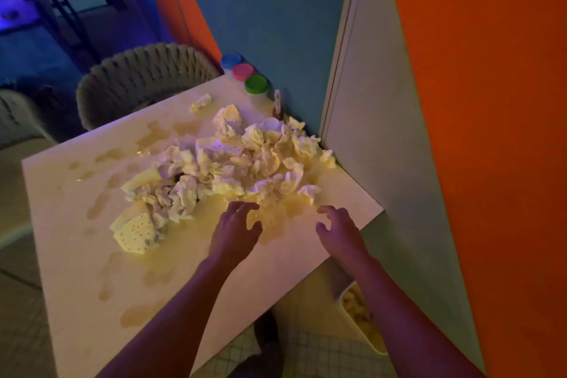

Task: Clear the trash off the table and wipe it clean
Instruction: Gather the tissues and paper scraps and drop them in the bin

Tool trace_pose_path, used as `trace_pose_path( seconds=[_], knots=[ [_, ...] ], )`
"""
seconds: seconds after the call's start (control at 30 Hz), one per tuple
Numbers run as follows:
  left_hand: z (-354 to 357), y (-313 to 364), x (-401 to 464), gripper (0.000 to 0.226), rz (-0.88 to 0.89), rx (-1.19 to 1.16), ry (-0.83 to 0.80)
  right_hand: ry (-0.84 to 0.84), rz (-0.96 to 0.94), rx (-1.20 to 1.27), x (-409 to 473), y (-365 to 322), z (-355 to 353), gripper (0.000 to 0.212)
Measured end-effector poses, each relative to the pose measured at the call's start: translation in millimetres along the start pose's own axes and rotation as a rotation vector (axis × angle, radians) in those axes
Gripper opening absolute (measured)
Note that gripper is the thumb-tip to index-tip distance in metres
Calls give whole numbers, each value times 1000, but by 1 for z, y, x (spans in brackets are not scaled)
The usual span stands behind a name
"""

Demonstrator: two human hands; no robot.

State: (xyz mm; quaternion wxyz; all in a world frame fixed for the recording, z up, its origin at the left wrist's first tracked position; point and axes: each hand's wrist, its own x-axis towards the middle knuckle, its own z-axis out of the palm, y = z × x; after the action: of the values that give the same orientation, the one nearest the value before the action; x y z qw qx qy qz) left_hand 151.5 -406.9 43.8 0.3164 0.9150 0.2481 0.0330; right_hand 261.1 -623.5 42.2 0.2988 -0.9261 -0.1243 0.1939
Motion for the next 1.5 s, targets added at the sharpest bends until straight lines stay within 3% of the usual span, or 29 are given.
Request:
trace_pose_path(
  seconds=[0.27,0.73,0.97,1.1,1.2,1.33,1.5],
  knots=[
    [-2,-6,75,39,13,-79,-53,-23,42,-119,60,-23,11,33],
    [38,10,140,64,8,214,-307,-129,-32,-267,122,-13,9,41],
    [48,18,157,46,-56,174,-234,-235,-139,-331,154,-6,8,38],
    [47,20,163,54,-68,74,-156,-286,-175,-309,167,-2,7,34],
    [45,28,165,46,-46,66,-72,-333,-177,-279,174,0,6,32],
    [49,44,173,25,-71,38,-24,-377,-91,-217,178,-1,2,17],
    [64,64,184,24,16,106,-111,-342,56,-20,184,-5,-25,14]
  ],
)
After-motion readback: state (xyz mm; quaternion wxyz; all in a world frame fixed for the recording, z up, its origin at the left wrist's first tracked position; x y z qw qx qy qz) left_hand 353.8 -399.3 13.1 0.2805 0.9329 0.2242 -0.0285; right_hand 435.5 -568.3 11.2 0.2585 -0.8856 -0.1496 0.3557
